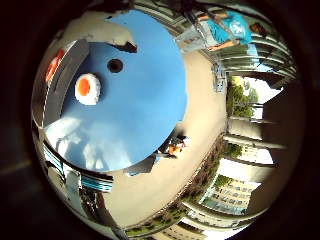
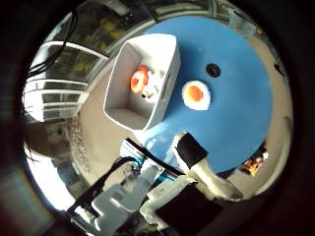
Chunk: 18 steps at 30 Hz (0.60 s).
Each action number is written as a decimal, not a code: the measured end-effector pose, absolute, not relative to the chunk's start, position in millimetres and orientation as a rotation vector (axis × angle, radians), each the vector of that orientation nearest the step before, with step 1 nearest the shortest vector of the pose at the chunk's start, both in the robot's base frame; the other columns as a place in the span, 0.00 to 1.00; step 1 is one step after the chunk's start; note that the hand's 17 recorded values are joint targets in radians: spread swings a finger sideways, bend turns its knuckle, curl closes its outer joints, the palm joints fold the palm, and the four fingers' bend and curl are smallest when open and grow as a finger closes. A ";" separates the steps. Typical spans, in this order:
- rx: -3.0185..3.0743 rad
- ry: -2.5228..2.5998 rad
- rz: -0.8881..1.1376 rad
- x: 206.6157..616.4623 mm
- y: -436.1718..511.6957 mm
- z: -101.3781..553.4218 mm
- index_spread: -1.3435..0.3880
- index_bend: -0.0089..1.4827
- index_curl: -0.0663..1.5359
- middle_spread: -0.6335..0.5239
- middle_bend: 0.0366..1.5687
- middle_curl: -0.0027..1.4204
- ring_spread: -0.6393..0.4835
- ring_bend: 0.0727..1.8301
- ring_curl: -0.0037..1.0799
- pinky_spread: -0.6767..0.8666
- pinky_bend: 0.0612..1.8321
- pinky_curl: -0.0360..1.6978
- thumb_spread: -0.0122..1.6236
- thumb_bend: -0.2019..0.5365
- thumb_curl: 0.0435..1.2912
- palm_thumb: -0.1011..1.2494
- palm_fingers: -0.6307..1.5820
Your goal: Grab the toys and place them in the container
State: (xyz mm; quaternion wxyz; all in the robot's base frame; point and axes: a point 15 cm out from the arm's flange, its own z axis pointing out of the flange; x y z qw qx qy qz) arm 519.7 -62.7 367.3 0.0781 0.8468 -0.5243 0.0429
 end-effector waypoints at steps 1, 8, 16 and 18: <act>2.527 -1.571 0.108 521.2 -63.9 359.0 0.67 0.10 0.21 0.66 0.10 0.26 0.84 0.25 0.27 0.76 0.45 0.21 0.68 0.23 0.22 0.44 0.27; 2.415 -1.541 -0.006 528.0 -69.1 295.4 0.69 0.11 0.19 0.67 0.10 0.25 0.84 0.23 0.28 0.76 0.44 0.19 0.68 0.23 0.21 0.44 0.28; 2.277 -1.475 -0.010 532.8 -66.8 247.4 0.72 0.11 0.19 0.69 0.10 0.24 0.84 0.22 0.28 0.75 0.44 0.18 0.68 0.23 0.20 0.42 0.29; 2.265 -1.479 -0.023 533.6 -66.1 236.6 0.73 0.11 0.19 0.70 0.09 0.24 0.85 0.22 0.28 0.75 0.44 0.18 0.68 0.23 0.20 0.42 0.29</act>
